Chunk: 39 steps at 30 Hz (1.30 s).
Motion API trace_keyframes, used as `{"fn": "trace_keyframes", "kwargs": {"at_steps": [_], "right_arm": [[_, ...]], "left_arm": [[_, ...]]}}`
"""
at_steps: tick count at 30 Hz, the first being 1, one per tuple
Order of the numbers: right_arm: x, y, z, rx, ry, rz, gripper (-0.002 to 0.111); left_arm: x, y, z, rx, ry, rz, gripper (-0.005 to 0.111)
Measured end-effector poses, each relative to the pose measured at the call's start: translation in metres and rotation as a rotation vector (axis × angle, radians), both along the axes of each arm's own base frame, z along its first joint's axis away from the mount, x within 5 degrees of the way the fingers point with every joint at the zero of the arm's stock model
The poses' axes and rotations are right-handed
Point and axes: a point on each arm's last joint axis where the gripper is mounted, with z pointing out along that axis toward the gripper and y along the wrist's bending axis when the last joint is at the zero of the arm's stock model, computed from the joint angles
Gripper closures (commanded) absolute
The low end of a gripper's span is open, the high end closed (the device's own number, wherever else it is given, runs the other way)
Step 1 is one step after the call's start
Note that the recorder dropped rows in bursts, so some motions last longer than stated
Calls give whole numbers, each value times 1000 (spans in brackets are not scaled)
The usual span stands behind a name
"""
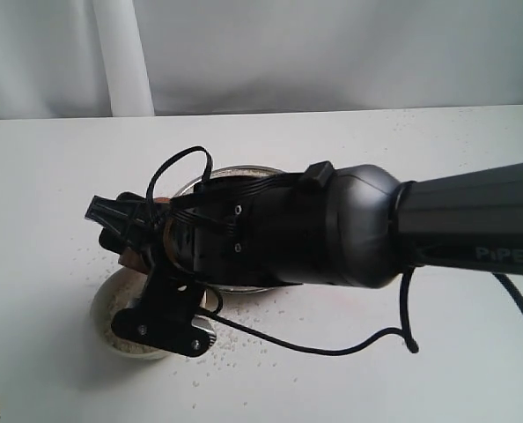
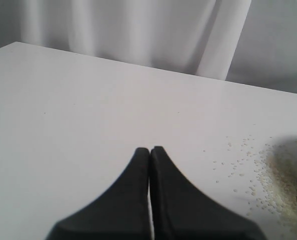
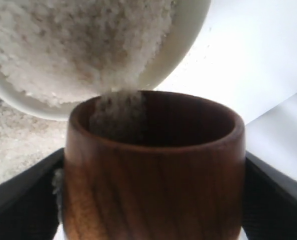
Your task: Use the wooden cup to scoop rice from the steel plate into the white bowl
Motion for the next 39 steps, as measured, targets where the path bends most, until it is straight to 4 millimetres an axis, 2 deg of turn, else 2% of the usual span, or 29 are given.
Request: {"fn": "trace_keyframes", "kwargs": {"at_steps": [5,21,25,31,36,39], "right_arm": [[0,7,12,15,-34,-19,108],[-6,10,14,-51,-93,2,108],[-5,8,13,-21,-63,-62,108],[-7,7,16,298,168,-415,108],[-12,0,45,629,371,-716,108],[-19,-10,58,768,459,-821,108]], "left_arm": [[0,0,0,0,0,0,107],[0,0,0,0,0,0,107],[0,0,0,0,0,0,107],[0,0,0,0,0,0,107],[0,0,0,0,0,0,107],[0,0,0,0,0,0,107]]}}
